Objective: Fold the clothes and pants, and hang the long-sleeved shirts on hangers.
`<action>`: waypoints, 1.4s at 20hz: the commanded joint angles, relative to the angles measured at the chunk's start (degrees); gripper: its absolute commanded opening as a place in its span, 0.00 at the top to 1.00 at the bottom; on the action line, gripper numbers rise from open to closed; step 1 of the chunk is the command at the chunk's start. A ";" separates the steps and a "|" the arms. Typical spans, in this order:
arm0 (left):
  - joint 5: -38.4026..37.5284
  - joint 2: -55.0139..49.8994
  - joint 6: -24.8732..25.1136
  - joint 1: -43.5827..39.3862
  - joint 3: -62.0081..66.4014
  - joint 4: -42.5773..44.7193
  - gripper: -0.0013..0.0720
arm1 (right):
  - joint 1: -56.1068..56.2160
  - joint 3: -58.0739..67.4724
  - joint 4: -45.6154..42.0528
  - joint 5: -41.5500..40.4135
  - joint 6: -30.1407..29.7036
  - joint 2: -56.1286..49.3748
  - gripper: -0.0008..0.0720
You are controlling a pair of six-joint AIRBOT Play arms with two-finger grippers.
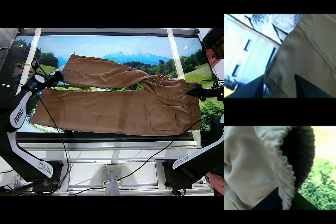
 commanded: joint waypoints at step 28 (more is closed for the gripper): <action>-11.54 26.88 -19.08 0.63 8.63 22.23 0.95 | 0.04 0.09 -0.11 4.94 2.67 5.84 0.94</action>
